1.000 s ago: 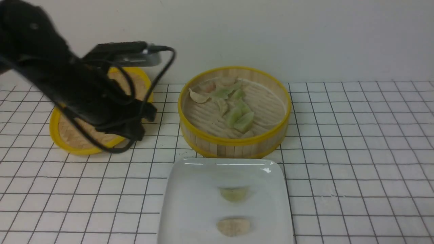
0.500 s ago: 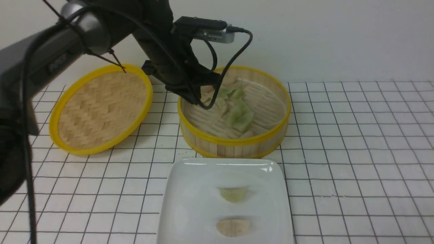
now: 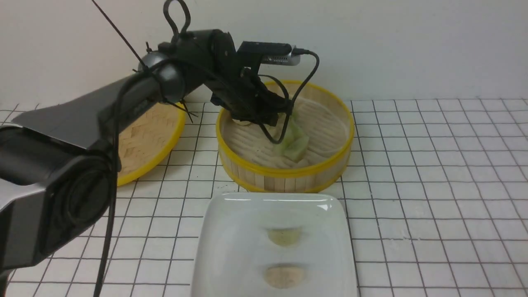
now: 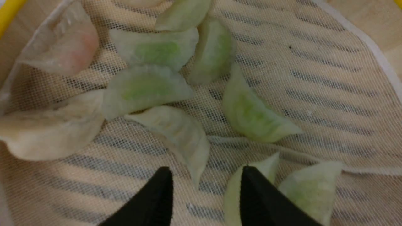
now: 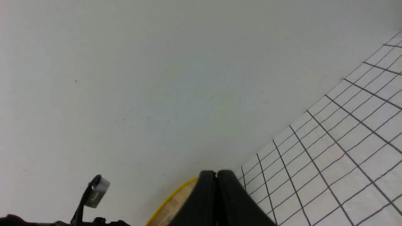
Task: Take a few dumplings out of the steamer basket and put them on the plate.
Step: Use the left arm to grab a dumpling from the steamer
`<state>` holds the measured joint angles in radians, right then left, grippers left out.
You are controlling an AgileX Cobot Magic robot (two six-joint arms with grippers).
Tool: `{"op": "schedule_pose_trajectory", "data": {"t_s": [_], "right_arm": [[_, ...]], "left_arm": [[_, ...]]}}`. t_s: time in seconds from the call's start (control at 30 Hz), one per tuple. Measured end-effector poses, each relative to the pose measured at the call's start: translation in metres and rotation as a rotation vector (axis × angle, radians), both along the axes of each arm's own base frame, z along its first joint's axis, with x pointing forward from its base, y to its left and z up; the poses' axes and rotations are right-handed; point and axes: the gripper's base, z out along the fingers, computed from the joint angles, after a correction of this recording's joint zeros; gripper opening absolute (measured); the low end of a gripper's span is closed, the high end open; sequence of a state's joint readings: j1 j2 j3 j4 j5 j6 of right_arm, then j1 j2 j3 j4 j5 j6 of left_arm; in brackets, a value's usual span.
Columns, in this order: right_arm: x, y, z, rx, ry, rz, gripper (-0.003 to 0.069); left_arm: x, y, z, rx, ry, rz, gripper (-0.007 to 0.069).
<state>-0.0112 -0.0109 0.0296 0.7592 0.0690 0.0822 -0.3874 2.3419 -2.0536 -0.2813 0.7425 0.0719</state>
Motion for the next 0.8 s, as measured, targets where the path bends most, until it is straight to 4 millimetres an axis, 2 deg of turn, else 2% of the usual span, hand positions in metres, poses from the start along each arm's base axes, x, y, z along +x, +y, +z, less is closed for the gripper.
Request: {"op": "schedule_pose_trajectory", "data": {"t_s": [0.1,0.23,0.3,0.4,0.43,0.53,0.67,0.8], "right_arm": [[0.000,0.001,-0.001,0.000,0.009,0.008,-0.0015],[0.000,0.007,-0.004,-0.049,0.072,0.070,-0.0015],[-0.002,0.011,0.003,-0.117,0.096,0.118,-0.0015],[-0.010,0.017,0.027,-0.254,0.105,0.182,-0.0015],[-0.012,0.018,0.032,-0.284,0.106,0.193,-0.0013],[-0.016,0.021,0.064,-0.432,0.191,0.246,-0.0013],[-0.008,0.021,0.093,-0.544,0.386,0.300,-0.0012],[0.012,0.018,0.110,-0.591,0.648,0.368,-0.0011]], "left_arm": [[0.006,-0.002,-0.016,-0.009,-0.014,0.016,0.0378],[0.011,-0.003,-0.032,-0.010,-0.022,0.028,0.0390],[0.012,-0.003,-0.039,-0.006,-0.020,0.030,0.0377],[0.014,-0.004,-0.041,-0.011,-0.030,0.034,0.0330],[0.014,-0.004,-0.041,-0.010,-0.032,0.034,0.0311],[0.014,-0.004,-0.042,-0.008,-0.029,0.033,0.0165],[0.011,-0.003,-0.036,0.023,0.008,0.006,0.0152],[0.001,0.003,-0.006,0.118,0.067,-0.054,0.0152]]}}
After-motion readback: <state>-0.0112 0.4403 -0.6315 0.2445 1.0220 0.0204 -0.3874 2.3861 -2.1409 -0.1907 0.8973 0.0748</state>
